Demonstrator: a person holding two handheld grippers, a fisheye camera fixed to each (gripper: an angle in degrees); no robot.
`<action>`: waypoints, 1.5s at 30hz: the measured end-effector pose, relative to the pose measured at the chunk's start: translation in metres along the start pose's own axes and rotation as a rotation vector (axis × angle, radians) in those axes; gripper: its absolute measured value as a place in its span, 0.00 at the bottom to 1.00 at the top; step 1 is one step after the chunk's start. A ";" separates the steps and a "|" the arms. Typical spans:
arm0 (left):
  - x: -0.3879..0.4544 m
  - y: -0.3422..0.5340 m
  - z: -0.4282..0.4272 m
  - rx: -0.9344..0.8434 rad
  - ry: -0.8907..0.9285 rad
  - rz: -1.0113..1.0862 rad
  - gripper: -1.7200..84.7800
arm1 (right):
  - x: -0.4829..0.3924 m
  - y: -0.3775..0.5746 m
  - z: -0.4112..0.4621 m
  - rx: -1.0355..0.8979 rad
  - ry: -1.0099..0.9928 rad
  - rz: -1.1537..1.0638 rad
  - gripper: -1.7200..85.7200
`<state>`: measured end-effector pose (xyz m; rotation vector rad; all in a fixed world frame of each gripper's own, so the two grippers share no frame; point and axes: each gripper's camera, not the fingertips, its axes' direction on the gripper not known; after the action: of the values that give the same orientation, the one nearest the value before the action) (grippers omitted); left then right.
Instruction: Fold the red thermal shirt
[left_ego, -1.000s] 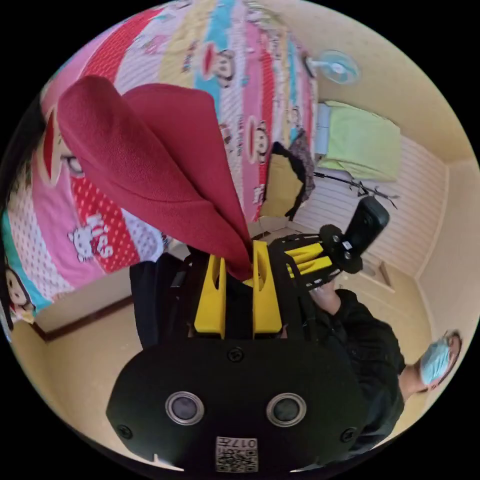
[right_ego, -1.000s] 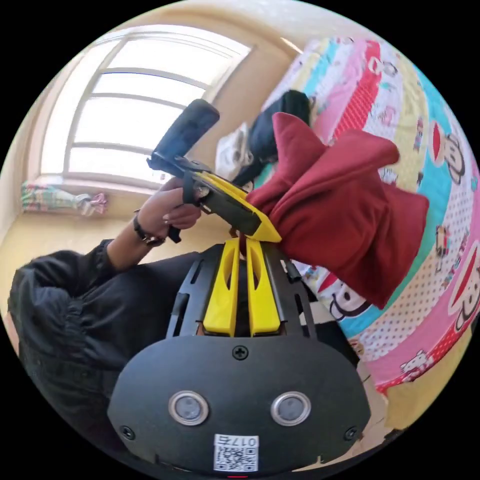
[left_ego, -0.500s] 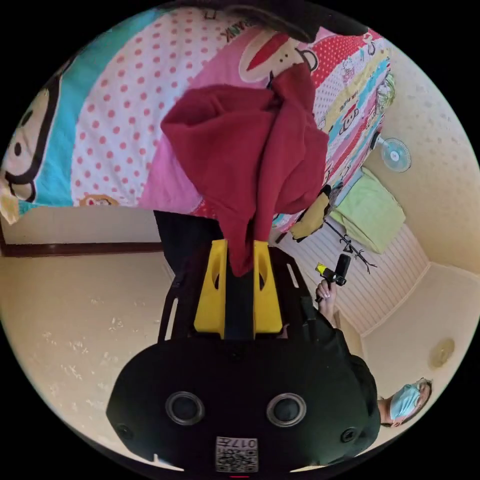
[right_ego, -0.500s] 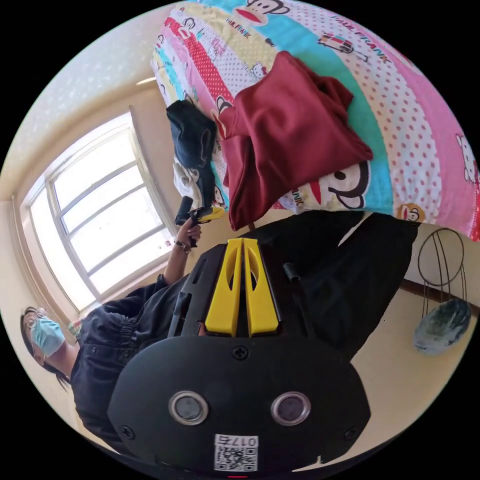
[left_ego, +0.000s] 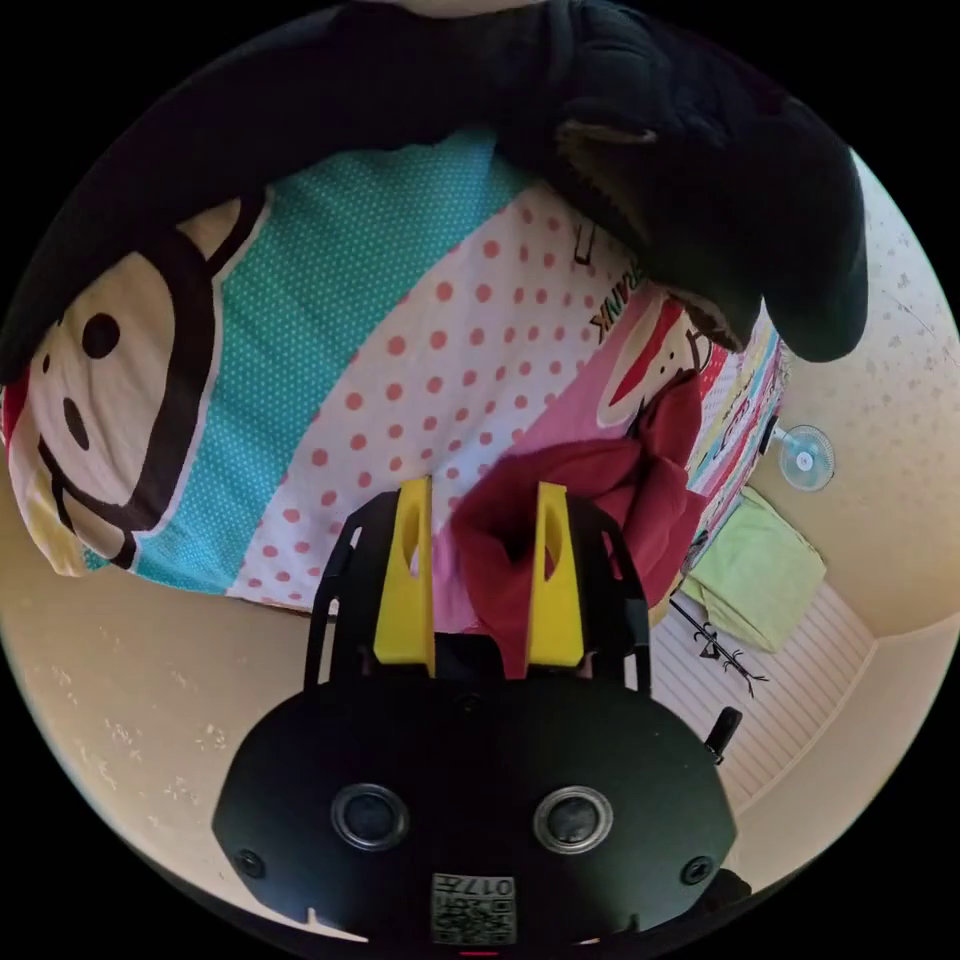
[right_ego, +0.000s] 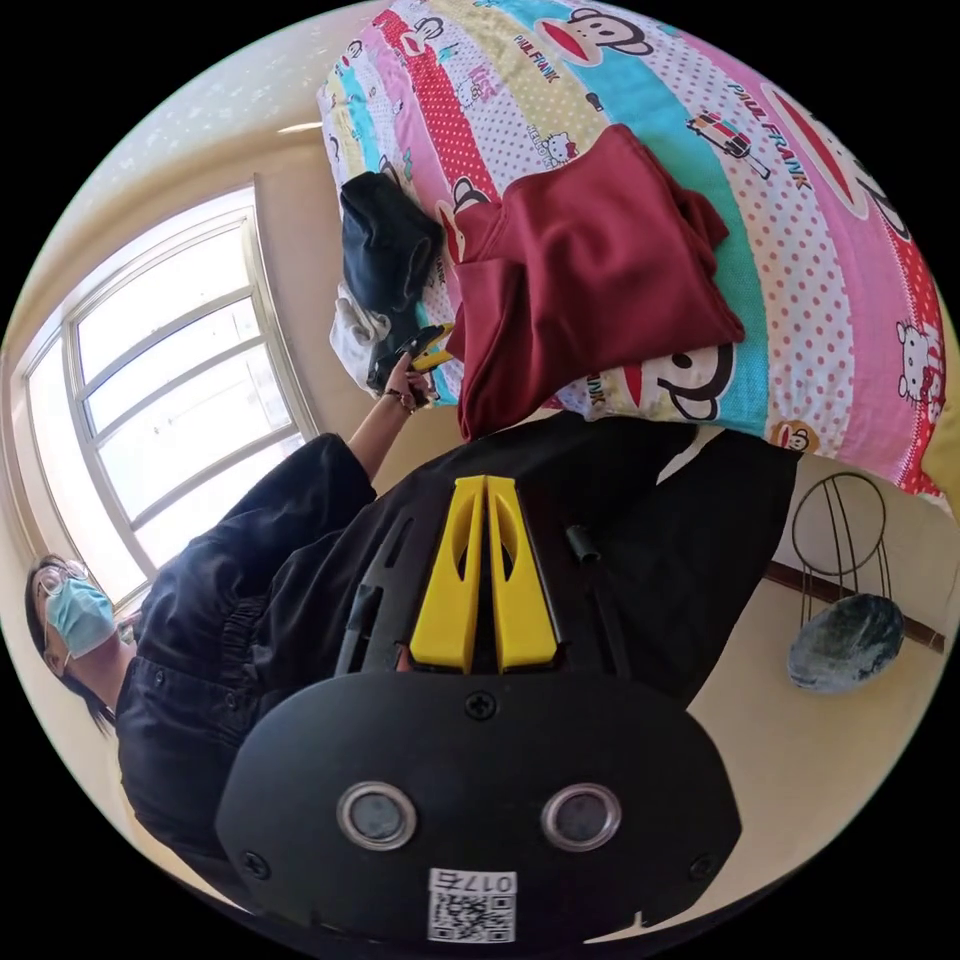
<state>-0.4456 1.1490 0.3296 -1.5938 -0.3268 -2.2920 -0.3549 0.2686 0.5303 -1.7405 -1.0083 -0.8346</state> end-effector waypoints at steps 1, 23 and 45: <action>0.005 0.015 0.007 0.004 -0.025 0.013 0.15 | 0.000 -0.001 0.001 0.003 -0.005 0.004 0.02; 0.233 0.503 -0.072 -0.406 1.000 1.939 0.05 | 0.079 0.045 -0.055 0.329 -0.533 -0.238 0.02; 0.266 0.763 -0.002 -0.920 2.109 2.387 0.03 | 0.062 0.202 0.026 0.466 -0.468 -1.238 0.22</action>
<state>-0.2325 0.4105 0.5786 1.0501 1.7993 -0.4829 -0.1447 0.2627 0.4986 -0.7755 -2.4539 -0.7816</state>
